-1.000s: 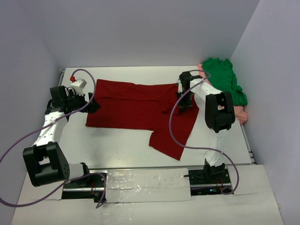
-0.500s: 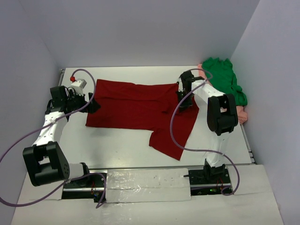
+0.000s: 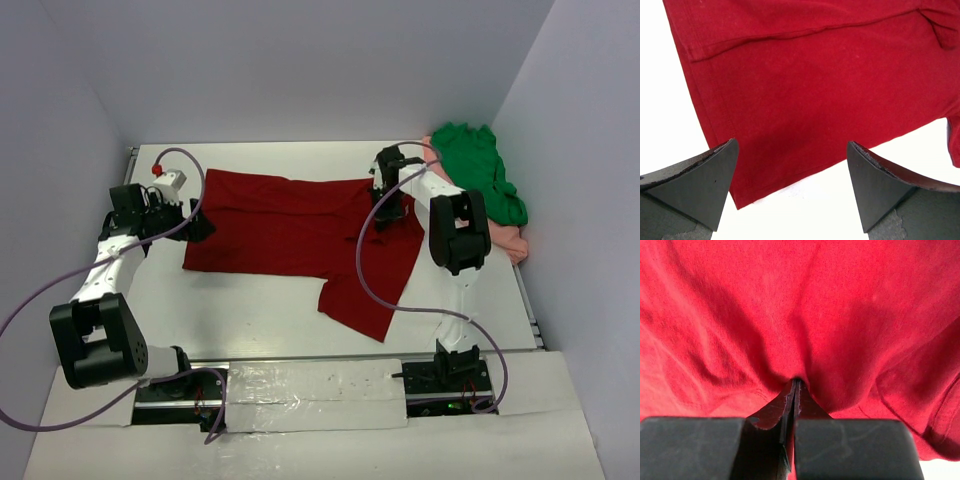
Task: Fold and stack the t-shirts
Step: Fold the flattened tshirt in 1/3 of the way
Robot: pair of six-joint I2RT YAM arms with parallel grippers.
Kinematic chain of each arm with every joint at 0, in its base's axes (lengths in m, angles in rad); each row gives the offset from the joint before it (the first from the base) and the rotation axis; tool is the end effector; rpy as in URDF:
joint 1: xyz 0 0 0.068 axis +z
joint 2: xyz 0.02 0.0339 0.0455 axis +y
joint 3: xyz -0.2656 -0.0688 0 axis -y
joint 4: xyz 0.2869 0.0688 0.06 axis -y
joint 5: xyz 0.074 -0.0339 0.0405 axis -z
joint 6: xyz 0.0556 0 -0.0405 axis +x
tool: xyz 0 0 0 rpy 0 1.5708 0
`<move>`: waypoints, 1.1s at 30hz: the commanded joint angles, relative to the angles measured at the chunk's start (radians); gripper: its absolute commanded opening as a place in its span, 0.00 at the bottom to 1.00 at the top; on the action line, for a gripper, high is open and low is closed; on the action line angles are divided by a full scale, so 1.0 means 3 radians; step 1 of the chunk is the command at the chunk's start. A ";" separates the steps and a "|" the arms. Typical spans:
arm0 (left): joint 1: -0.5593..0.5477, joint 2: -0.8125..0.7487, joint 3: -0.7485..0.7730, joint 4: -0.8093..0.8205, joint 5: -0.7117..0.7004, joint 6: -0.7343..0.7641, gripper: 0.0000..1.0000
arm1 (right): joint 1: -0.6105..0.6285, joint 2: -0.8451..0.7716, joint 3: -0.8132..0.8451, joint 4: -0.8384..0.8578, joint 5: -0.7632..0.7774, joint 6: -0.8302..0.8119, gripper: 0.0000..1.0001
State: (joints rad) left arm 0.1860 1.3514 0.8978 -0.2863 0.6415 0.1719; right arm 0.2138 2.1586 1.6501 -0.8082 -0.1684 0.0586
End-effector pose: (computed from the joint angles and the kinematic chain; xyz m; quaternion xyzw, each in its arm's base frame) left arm 0.3343 0.0291 0.2210 0.1211 0.8691 -0.2157 0.4282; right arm 0.4666 0.1108 0.1226 -0.0872 0.9846 0.0998 0.1138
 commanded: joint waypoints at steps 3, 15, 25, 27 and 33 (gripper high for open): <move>0.0040 0.0107 0.0137 0.0065 0.0045 0.0082 0.99 | 0.0018 0.0285 0.0415 -0.0164 -0.0067 0.0040 0.00; 0.0065 0.0271 0.0259 0.0034 0.0050 0.0107 0.99 | 0.0003 0.0817 0.1437 -0.0563 -0.0006 0.0106 0.00; 0.0091 0.0261 0.0254 -0.0007 0.0040 0.0138 0.99 | -0.0048 0.1150 0.2047 -0.0701 0.0244 0.0086 0.00; 0.0096 0.0246 0.0234 0.0013 0.0040 0.0138 0.99 | -0.0063 0.1094 0.1940 -0.0656 0.0234 0.0081 0.00; 0.0091 0.0047 0.0147 0.0100 0.0122 0.0097 0.99 | -0.0068 0.0477 0.1368 -0.0191 -0.0021 -0.0057 0.09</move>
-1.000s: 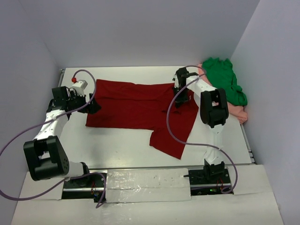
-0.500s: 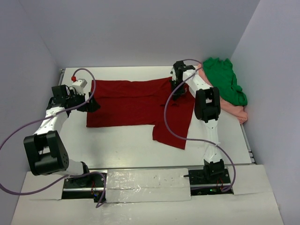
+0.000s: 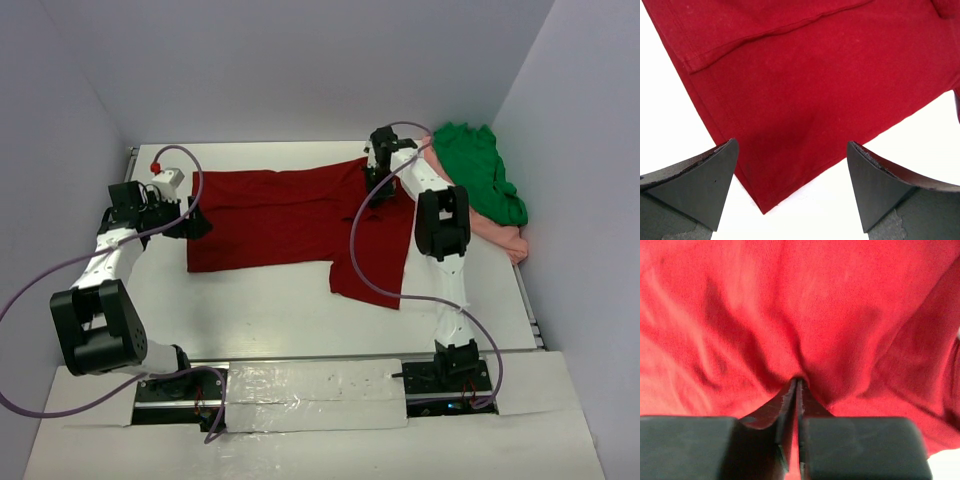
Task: Fold and stack the t-shirts
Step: Fold the flattened tshirt in 1/3 of the way
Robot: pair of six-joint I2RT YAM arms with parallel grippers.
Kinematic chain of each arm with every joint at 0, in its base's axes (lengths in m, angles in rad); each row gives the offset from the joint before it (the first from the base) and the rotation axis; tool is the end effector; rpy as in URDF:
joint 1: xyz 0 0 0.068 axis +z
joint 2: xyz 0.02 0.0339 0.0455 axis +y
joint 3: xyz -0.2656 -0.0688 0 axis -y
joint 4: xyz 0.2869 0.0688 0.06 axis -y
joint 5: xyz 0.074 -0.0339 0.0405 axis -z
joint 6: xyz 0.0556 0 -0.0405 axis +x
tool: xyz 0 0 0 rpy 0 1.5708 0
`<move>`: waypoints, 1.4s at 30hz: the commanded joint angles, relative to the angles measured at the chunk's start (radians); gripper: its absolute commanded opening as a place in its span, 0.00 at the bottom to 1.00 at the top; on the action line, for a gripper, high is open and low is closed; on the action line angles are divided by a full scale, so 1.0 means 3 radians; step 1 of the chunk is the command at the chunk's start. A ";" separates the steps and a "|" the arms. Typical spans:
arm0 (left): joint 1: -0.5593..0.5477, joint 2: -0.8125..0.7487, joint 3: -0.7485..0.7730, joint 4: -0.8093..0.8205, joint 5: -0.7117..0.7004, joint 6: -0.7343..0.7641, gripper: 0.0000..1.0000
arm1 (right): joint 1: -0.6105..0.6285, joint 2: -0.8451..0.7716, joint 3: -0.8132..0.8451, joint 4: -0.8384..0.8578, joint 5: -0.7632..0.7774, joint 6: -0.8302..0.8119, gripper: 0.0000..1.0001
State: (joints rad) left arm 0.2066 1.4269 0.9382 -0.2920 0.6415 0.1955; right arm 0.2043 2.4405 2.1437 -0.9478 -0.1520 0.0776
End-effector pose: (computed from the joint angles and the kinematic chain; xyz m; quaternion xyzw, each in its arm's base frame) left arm 0.3470 0.0387 0.2112 0.1165 0.8766 -0.2122 0.4160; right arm 0.5429 0.1211 0.1361 -0.0746 0.9811 0.0969 0.1498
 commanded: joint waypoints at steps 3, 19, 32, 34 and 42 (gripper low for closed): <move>0.0027 -0.0383 -0.0059 0.0201 0.0214 -0.0012 0.99 | -0.0006 -0.1223 -0.0890 0.0908 -0.0219 -0.0151 0.30; 0.0058 -0.0768 -0.0765 -0.0172 -0.0159 0.0729 0.99 | 0.0081 -0.3077 -0.2415 0.0414 -0.0066 -0.0928 0.41; 0.0089 -0.0916 -0.1006 0.0273 -0.0563 0.0335 0.99 | 0.0091 -0.3528 -0.3126 0.0863 0.0481 -0.0832 0.41; 0.0094 -0.0952 -0.1005 0.0237 -0.0741 0.0289 0.99 | 0.0091 -0.3528 -0.3152 0.0889 0.0502 -0.0831 0.41; 0.0160 -0.0774 -0.0914 -0.0110 -0.0834 0.0411 0.99 | 0.0091 -0.3446 -0.3173 0.0930 0.0767 -0.0816 0.40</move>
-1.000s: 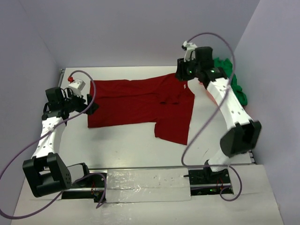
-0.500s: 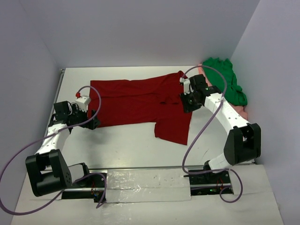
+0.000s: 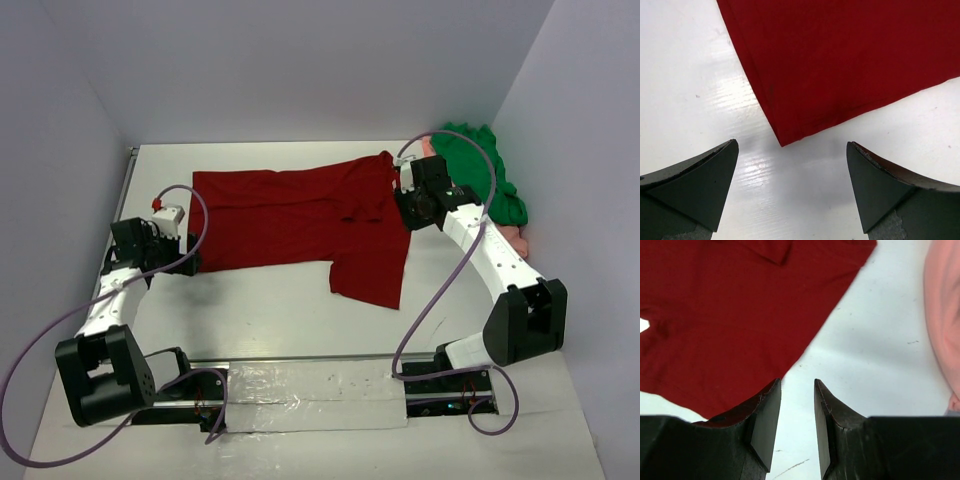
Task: Fold and stack the t-shirts
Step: Fold the flattened tshirt in 1/3 of the way
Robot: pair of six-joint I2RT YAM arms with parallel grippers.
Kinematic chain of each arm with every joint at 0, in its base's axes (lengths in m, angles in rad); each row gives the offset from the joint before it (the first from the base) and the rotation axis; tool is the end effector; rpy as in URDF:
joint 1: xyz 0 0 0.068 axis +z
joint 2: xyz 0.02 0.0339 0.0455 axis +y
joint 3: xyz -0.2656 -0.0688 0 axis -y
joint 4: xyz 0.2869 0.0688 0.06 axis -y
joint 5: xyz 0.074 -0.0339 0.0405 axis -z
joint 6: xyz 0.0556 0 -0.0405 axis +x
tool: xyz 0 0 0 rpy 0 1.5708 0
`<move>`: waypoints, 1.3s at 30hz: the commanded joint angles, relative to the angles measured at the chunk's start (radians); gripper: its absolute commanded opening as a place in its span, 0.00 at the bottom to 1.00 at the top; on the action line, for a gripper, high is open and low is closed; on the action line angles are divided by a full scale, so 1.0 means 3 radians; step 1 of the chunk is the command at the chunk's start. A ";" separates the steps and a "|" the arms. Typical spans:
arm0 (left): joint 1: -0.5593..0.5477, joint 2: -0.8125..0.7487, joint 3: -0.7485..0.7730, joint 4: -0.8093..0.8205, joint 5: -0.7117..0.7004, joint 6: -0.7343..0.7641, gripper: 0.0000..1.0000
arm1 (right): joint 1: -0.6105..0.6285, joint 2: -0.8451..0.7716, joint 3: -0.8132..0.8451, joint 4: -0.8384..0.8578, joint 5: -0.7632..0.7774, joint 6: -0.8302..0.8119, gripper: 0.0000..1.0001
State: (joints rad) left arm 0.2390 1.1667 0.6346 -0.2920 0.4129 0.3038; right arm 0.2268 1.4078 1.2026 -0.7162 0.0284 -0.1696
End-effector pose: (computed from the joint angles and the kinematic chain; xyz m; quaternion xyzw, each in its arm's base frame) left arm 0.2755 0.0442 0.1722 0.1042 0.9084 -0.0882 0.3951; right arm 0.3398 0.0768 0.2727 -0.1822 0.9300 -0.0043 0.3192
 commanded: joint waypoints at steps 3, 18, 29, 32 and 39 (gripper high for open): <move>0.0057 0.0318 0.0205 -0.0253 -0.0001 0.0117 0.98 | 0.0016 -0.0004 -0.0036 0.0163 0.0217 0.0013 0.40; 0.0078 0.0729 0.0365 -0.0392 0.0219 0.0148 0.94 | 0.0011 -0.0091 -0.0056 0.0194 0.0294 0.0023 0.39; 0.0088 0.0876 0.0502 -0.0289 0.0081 0.0086 0.94 | 0.0006 -0.0137 -0.0051 0.0184 0.0258 0.0018 0.39; 0.0088 0.1004 0.0569 -0.0325 0.0081 0.0076 0.91 | 0.0006 -0.0147 -0.0046 0.0184 0.0258 0.0023 0.39; 0.0088 0.1249 0.0702 -0.0407 0.0117 0.0102 0.91 | 0.0011 -0.0147 -0.0051 0.0178 0.0268 0.0013 0.39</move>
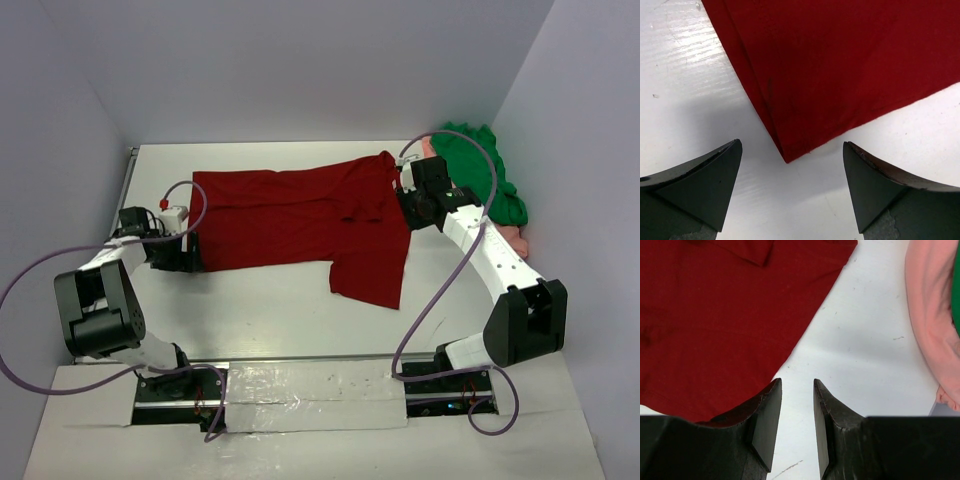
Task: Fold and stack the t-shirts
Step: Fold the flattened tshirt in 1/3 of the way, then grap the side of the flattened tshirt closest away from the robot with both arms
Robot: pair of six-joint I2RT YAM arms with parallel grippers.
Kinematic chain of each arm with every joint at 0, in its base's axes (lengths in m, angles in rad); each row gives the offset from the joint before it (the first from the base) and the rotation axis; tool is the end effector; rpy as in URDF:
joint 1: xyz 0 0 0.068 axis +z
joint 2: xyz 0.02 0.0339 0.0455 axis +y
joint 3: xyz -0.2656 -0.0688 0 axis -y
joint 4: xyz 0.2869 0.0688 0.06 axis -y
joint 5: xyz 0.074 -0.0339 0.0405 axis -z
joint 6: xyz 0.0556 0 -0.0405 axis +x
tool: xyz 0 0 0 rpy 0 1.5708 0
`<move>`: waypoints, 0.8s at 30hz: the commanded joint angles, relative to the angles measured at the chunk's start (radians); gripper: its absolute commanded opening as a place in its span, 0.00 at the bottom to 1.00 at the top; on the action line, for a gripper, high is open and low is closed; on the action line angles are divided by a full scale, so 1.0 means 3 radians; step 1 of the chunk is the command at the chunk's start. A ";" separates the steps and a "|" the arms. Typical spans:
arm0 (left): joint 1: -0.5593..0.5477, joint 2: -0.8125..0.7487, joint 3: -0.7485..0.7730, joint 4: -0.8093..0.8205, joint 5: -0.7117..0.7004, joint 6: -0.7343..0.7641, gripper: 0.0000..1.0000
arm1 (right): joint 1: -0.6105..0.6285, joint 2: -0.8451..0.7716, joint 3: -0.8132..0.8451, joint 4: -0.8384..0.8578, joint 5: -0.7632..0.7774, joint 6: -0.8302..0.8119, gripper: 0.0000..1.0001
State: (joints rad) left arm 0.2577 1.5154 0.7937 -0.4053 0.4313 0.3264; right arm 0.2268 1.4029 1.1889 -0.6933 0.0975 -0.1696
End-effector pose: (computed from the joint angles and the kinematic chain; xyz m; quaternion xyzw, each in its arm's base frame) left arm 0.3093 0.0575 0.1217 0.0798 0.9507 -0.1380 0.2660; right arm 0.3407 0.0731 0.2712 -0.1704 0.9290 -0.0368 0.3265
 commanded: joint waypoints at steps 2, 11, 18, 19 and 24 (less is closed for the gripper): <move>0.0026 0.0133 0.0197 -0.0075 0.0066 0.0032 0.91 | 0.0011 -0.0131 -0.0005 0.0102 0.0043 0.0013 0.39; 0.0026 0.0113 0.0213 -0.0050 0.0142 0.0007 0.84 | 0.0011 -0.0115 0.0010 0.0087 0.0043 0.0013 0.39; 0.0026 0.0200 0.0254 -0.0142 0.0229 0.0058 0.77 | 0.0006 -0.0105 0.0015 0.0077 0.0043 0.0018 0.39; 0.0026 0.0205 0.0249 -0.0157 0.0240 0.0078 0.77 | 0.0011 -0.0085 0.0015 0.0066 0.0048 0.0018 0.39; 0.0026 0.0271 0.0249 -0.0264 0.0301 0.0154 0.69 | 0.0011 0.0170 0.0092 -0.0132 -0.0044 0.0013 0.39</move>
State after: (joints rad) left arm 0.2584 1.5768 0.8337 -0.4423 0.4767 0.3378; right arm 0.2268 1.4078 1.1889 -0.6994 0.0925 -0.1696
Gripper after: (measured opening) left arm 0.733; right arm 0.393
